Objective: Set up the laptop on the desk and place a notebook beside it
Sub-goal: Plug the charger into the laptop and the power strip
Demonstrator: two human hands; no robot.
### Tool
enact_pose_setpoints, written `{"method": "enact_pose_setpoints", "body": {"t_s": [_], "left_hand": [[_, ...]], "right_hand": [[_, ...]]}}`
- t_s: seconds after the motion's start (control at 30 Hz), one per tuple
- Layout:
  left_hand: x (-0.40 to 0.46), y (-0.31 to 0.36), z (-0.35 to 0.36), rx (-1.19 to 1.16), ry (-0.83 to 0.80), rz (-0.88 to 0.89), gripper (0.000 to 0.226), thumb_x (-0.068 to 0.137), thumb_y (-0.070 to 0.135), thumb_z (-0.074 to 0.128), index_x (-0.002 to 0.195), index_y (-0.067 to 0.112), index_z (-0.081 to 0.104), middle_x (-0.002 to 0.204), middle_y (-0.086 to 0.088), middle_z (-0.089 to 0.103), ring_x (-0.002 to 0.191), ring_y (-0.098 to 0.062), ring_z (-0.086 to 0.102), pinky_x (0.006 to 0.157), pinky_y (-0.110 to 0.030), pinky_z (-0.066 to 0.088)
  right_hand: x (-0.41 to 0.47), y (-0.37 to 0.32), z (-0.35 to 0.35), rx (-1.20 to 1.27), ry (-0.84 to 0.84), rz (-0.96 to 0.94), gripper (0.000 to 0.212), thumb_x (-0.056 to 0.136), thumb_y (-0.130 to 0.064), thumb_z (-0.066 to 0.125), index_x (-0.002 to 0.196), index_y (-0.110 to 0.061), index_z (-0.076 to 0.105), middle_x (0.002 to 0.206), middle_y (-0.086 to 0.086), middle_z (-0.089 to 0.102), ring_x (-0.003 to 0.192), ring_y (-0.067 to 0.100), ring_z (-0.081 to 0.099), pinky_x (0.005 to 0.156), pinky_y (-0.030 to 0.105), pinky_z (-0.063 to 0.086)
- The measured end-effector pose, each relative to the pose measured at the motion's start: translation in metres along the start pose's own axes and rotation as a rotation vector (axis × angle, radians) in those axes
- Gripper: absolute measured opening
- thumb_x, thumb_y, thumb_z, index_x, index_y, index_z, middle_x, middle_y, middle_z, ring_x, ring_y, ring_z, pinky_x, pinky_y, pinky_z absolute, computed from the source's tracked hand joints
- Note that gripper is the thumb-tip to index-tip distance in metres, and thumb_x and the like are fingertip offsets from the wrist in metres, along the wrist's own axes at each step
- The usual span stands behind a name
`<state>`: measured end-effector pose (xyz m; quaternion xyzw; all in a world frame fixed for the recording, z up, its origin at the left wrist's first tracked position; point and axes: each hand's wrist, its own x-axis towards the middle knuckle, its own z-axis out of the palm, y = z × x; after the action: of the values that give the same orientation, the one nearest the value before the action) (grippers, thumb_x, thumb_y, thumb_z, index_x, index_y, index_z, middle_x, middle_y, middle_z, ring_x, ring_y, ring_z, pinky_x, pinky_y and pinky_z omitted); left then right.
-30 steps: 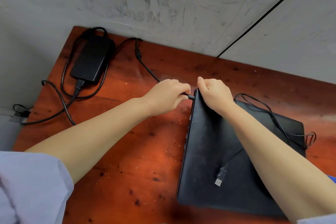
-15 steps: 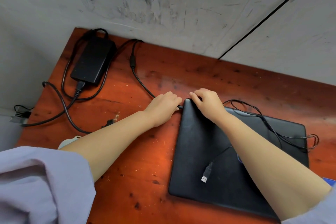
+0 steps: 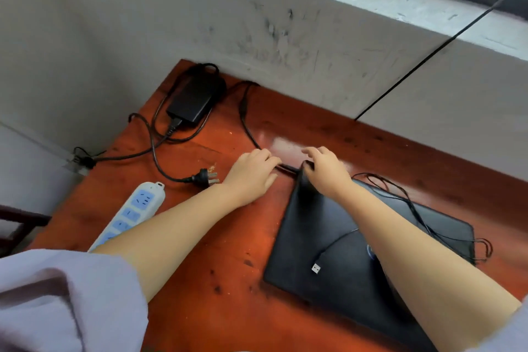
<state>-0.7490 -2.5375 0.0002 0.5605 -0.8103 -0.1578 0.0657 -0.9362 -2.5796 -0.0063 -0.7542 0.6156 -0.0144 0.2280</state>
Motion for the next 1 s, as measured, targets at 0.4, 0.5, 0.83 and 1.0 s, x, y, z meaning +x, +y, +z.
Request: {"method": "enact_pose_setpoints", "body": {"t_s": [0.4, 0.5, 0.83, 1.0], "left_hand": [[-0.196, -0.084, -0.006, -0.001, 0.250, -0.690, 0.039, 0.087, 0.025, 0.055, 0.124, 0.013, 0.052, 0.120, -0.009, 0.055, 0.112, -0.031, 0.049, 0.091, -0.041, 0.039], [-0.194, -0.110, -0.002, 0.031, 0.220, -0.756, 0.057, 0.087, 0.037, 0.053, 0.137, 0.013, 0.037, 0.131, -0.007, 0.046, 0.121, -0.028, 0.042, 0.097, -0.040, 0.037], [-0.193, -0.137, 0.030, -0.059, 0.249, -0.816, 0.069, 0.082, 0.051, 0.058, 0.139, 0.020, 0.035, 0.119, -0.008, 0.052, 0.109, -0.028, 0.045, 0.087, -0.039, 0.038], [-0.192, -0.138, 0.033, -0.067, 0.246, -0.824, 0.072, 0.083, 0.053, 0.055, 0.142, 0.018, 0.031, 0.125, -0.008, 0.050, 0.116, -0.026, 0.043, 0.092, -0.038, 0.036]], "right_hand": [[-0.015, -0.178, 0.070, -0.134, -0.021, -0.404, 0.025, 0.092, -0.025, 0.046, 0.111, -0.011, 0.055, 0.114, 0.011, 0.052, 0.109, 0.033, 0.047, 0.081, 0.041, 0.042], [-0.001, -0.193, 0.079, -0.226, -0.044, -0.342, 0.030, 0.092, -0.032, 0.051, 0.107, -0.006, 0.053, 0.112, 0.013, 0.047, 0.108, 0.033, 0.046, 0.072, 0.040, 0.042], [0.017, -0.215, 0.087, -0.411, -0.110, -0.337, 0.028, 0.089, -0.029, 0.058, 0.104, -0.006, 0.059, 0.110, 0.015, 0.041, 0.084, 0.032, 0.051, 0.060, 0.035, 0.039], [0.011, -0.257, 0.066, 0.222, -0.145, -0.347, 0.020, 0.086, -0.034, 0.059, 0.091, -0.016, 0.067, 0.087, 0.005, 0.055, 0.070, 0.024, 0.060, 0.061, 0.034, 0.052]]}}
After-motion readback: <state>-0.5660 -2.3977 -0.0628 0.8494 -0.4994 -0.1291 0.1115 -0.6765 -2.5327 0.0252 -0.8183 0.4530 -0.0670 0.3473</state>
